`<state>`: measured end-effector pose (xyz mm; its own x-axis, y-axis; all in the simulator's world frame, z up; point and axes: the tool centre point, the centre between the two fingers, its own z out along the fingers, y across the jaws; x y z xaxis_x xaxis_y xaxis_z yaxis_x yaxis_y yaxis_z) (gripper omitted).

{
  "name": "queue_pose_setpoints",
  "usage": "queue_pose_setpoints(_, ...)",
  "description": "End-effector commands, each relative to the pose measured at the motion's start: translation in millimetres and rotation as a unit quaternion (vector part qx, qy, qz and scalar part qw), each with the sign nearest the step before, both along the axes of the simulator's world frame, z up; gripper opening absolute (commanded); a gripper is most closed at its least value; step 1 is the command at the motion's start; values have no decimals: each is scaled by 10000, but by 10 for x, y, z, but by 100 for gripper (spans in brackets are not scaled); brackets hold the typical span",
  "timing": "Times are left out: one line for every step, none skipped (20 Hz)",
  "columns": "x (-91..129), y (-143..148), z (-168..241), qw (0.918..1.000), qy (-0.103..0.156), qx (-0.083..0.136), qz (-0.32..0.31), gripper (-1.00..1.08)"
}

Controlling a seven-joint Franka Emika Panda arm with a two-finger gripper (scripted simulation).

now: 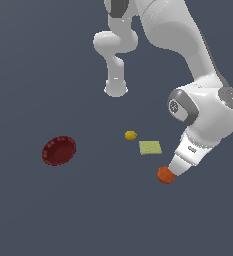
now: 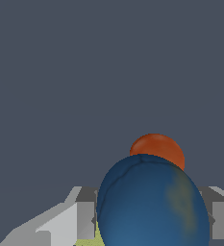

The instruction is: Pick up a designated object from a clutter of objects.

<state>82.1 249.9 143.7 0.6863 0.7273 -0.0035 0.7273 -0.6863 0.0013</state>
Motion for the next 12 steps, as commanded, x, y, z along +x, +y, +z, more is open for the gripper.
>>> queue_pose_setpoints(-129,-34,176,10000,-8,-1,0,-100)
queue_pose_setpoints(-181,-47,245,10000,-8,-1,0,-100)
queue_pose_setpoints(-233,-60,314,10000,-9,-3,0,-100)
queue_pose_setpoints(-285,-74,383,10000,-9,-3,0,-100)
queue_pose_setpoints(-338,-87,453,10000,-9,-3,0,-100)
queue_pose_setpoints(-391,-100,524,10000,-10,-6,-1,-100)
queue_pose_setpoints(-443,-114,595,10000,-10,-6,-1,-100)
queue_pose_setpoints(-497,-128,666,10000,-10,-6,-1,-100)
queue_pose_setpoints(-550,-141,738,10000,-10,-6,-1,-100)
queue_pose_setpoints(-603,-154,810,10000,-10,-6,-1,-100)
queue_pose_setpoints(-657,-168,882,10000,-10,-6,-1,-100)
queue_pose_setpoints(-711,-181,955,10000,-10,-6,-1,-100)
